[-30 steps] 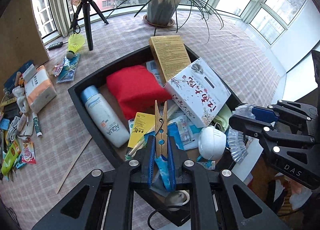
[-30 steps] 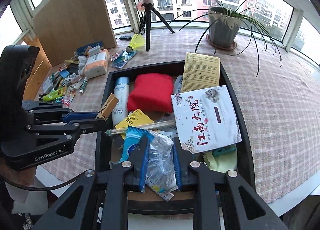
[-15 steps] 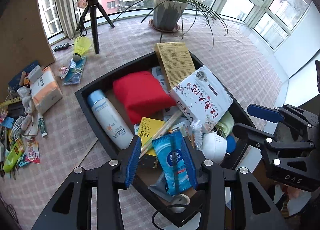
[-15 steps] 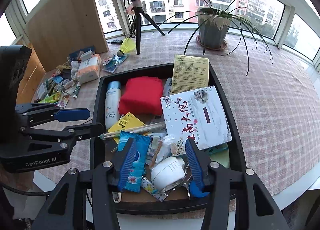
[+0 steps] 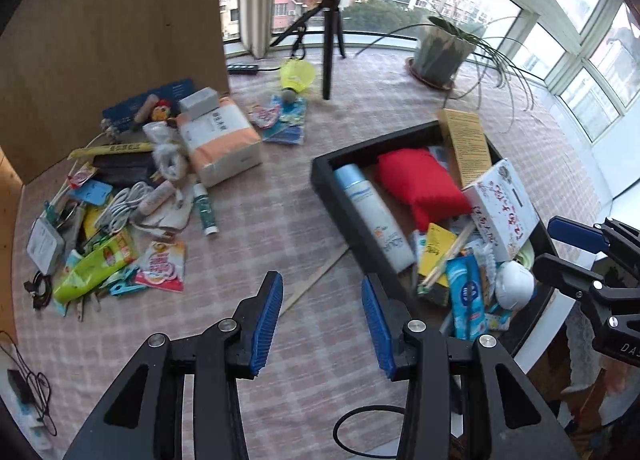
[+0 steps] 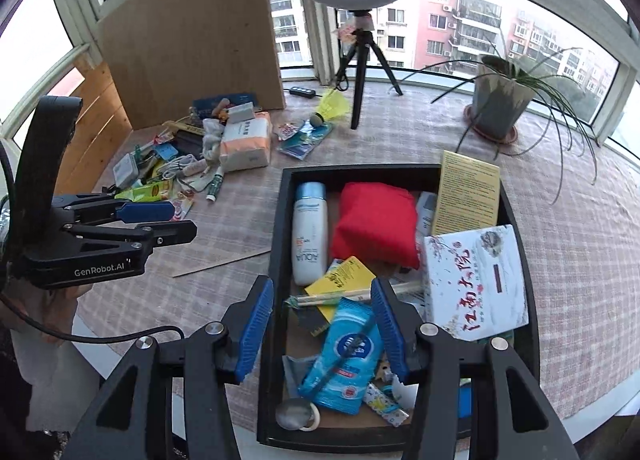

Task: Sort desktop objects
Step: 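Move the left gripper to the green tube and grasp it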

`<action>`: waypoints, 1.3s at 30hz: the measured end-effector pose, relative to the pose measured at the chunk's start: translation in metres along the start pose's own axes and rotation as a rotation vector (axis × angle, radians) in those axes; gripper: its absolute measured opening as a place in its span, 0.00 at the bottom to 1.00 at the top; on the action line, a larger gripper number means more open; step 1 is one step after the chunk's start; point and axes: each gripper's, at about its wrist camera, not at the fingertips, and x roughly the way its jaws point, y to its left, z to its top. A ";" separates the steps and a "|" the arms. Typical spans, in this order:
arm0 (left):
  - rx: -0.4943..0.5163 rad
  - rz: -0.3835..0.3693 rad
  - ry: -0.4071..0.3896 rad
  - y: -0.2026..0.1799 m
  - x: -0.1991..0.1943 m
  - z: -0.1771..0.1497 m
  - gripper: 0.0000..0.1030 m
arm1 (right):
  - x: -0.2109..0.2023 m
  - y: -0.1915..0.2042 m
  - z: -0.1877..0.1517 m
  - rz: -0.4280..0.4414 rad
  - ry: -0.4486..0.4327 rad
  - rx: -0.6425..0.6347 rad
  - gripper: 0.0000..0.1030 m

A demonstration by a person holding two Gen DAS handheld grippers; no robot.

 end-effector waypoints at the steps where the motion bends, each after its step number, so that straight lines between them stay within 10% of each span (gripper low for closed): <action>1: -0.015 0.014 -0.001 0.015 -0.002 -0.002 0.43 | 0.005 0.008 0.004 0.007 0.004 -0.008 0.46; 20: -0.198 0.201 0.096 0.281 0.025 -0.020 0.43 | 0.111 0.151 0.052 0.129 0.078 0.025 0.46; 39: -0.164 -0.015 0.167 0.315 0.078 -0.040 0.34 | 0.217 0.226 0.081 0.259 0.236 0.156 0.27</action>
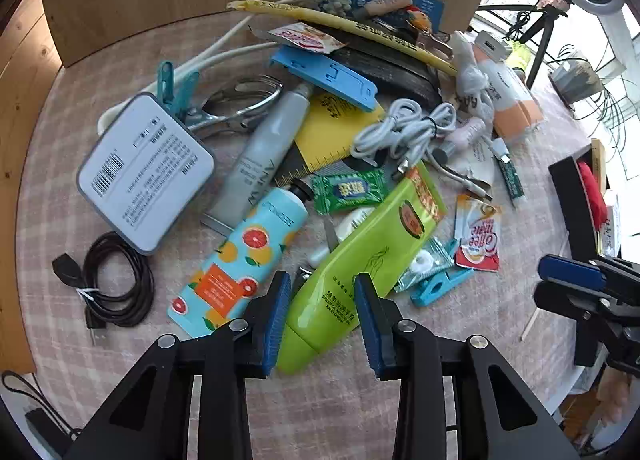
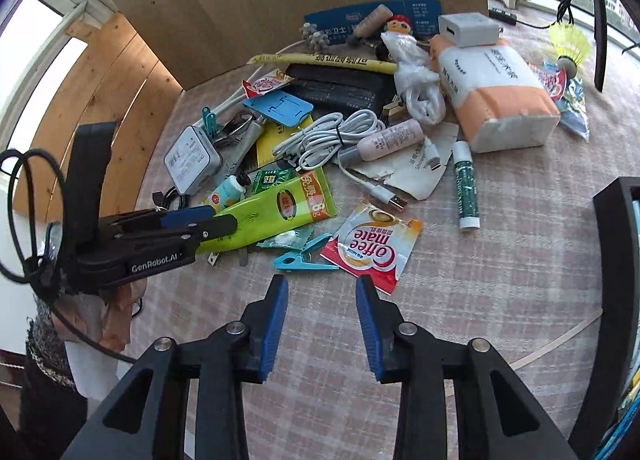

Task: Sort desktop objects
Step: 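Move the left gripper to the green tube and grasp it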

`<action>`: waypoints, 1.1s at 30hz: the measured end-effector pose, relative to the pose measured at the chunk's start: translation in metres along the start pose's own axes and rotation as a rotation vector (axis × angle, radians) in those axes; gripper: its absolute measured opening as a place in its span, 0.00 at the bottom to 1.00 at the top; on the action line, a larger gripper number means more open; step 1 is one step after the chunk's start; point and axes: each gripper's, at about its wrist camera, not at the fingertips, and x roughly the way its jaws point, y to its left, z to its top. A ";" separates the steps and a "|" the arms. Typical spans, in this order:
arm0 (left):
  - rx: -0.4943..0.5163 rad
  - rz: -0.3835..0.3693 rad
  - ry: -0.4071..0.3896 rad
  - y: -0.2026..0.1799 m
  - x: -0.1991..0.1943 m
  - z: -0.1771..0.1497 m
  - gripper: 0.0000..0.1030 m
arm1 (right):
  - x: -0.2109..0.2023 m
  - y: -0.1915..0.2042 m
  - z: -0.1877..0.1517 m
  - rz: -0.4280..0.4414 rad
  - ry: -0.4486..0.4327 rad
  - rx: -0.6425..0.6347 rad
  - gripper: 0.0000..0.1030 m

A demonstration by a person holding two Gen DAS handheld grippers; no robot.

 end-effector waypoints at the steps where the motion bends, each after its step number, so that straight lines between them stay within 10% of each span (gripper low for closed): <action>1: -0.001 -0.014 0.004 -0.002 0.001 -0.005 0.33 | 0.004 0.000 0.000 0.004 0.006 0.006 0.27; 11: -0.060 -0.190 0.007 -0.031 0.009 -0.045 0.31 | 0.042 0.010 0.004 0.063 0.071 0.014 0.18; 33: -0.107 -0.172 -0.040 -0.035 0.019 -0.039 0.30 | 0.082 0.004 0.015 0.190 0.141 0.110 0.22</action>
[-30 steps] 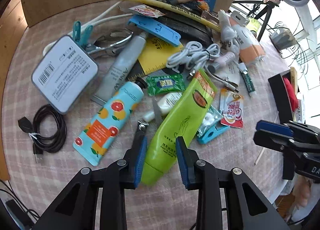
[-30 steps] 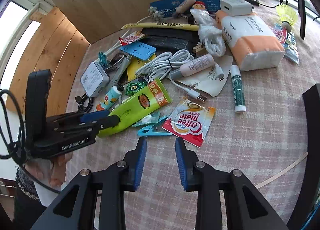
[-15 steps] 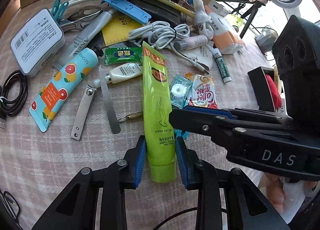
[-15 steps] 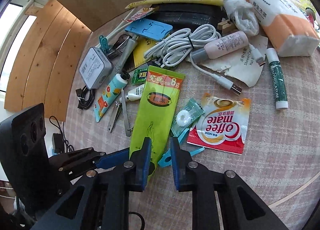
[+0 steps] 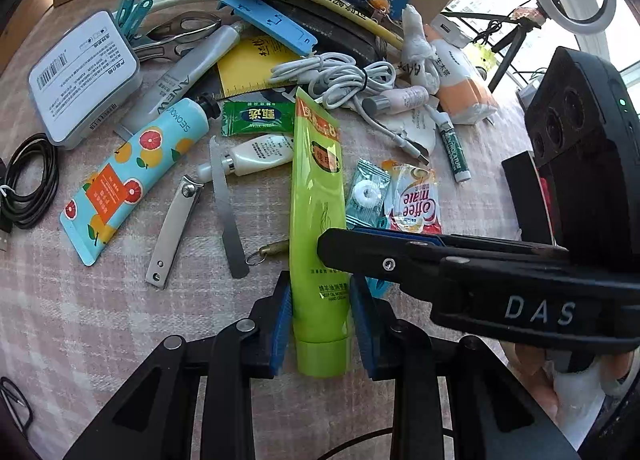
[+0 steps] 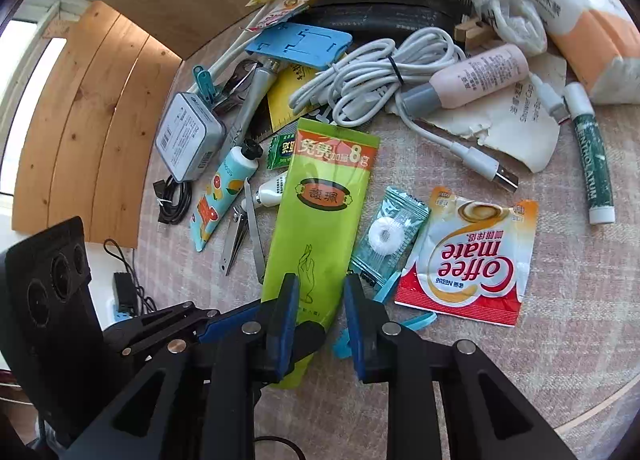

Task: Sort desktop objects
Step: 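Move the left gripper to the green tube and grasp it, then carry the green items to the tray and open both grippers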

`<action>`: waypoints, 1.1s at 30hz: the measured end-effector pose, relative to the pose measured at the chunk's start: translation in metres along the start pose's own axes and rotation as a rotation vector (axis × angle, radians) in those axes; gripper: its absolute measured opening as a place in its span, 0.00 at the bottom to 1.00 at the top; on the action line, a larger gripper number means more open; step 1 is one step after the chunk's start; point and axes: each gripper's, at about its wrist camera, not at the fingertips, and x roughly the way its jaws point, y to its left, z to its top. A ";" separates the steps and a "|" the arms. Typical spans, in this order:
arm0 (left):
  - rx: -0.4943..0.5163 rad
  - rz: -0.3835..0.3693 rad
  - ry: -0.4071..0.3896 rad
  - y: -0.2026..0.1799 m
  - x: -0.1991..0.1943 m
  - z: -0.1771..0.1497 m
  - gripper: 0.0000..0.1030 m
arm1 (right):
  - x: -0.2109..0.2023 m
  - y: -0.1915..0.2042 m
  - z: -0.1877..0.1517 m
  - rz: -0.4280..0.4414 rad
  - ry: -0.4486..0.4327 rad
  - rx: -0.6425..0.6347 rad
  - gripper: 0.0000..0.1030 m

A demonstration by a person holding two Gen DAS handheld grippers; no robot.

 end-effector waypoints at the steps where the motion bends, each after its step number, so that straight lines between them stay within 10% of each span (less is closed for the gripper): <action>1: 0.004 0.000 -0.003 -0.001 0.000 -0.001 0.29 | 0.000 -0.005 0.000 0.035 0.005 0.023 0.24; 19: 0.073 0.102 -0.017 -0.045 -0.008 -0.007 0.23 | -0.013 0.025 -0.013 -0.033 -0.025 -0.107 0.28; 24: 0.015 0.092 -0.020 -0.033 -0.002 -0.005 0.24 | -0.022 0.009 -0.012 0.050 -0.013 -0.054 0.15; 33: -0.064 0.079 -0.024 0.006 -0.011 -0.005 0.28 | -0.026 0.004 -0.004 0.009 -0.014 -0.047 0.24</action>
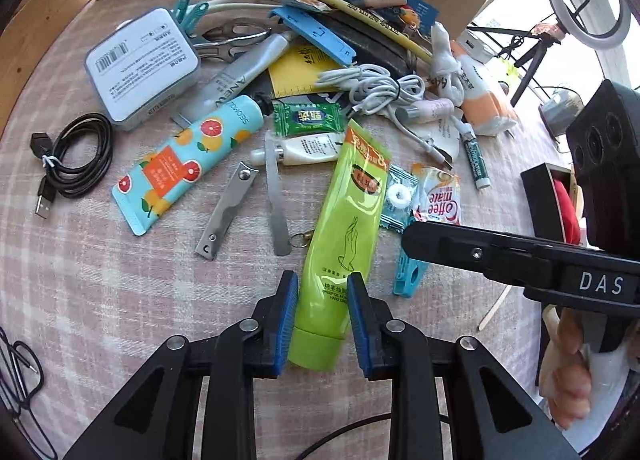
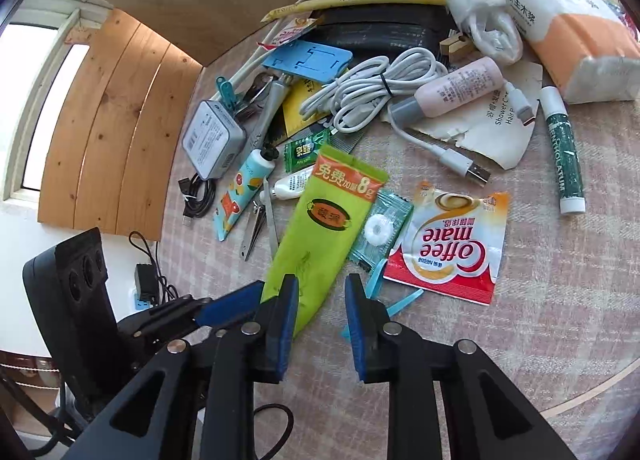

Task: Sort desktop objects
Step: 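Carry the green items to the tray and open both grippers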

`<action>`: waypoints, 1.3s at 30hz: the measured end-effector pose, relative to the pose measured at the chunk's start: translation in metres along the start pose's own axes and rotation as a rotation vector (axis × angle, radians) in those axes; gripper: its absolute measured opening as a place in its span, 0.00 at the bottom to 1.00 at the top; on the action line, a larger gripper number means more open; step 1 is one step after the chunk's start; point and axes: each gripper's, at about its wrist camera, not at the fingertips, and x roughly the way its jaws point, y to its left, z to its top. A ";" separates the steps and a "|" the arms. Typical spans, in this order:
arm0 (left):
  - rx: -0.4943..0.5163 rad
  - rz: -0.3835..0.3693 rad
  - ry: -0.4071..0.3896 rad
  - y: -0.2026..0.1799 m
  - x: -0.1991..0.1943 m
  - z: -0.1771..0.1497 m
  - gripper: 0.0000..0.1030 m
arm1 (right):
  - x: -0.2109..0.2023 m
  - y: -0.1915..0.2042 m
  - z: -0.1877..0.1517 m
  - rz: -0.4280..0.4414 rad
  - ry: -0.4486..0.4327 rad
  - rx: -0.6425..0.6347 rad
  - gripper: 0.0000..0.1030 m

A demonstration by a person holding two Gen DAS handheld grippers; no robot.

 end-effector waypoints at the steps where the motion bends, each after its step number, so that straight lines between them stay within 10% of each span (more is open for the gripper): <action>1: 0.002 0.004 -0.002 0.000 0.000 0.001 0.32 | 0.002 0.001 0.001 0.002 0.001 -0.002 0.25; 12: 0.038 -0.037 -0.001 -0.001 0.005 -0.005 0.30 | 0.034 0.004 0.000 0.060 0.051 0.057 0.29; 19: 0.042 -0.071 -0.008 -0.015 -0.006 -0.015 0.24 | 0.020 0.003 -0.008 0.113 0.063 0.044 0.12; 39: 0.259 -0.107 -0.083 -0.189 -0.027 -0.022 0.24 | -0.127 -0.065 -0.041 -0.014 -0.140 0.025 0.07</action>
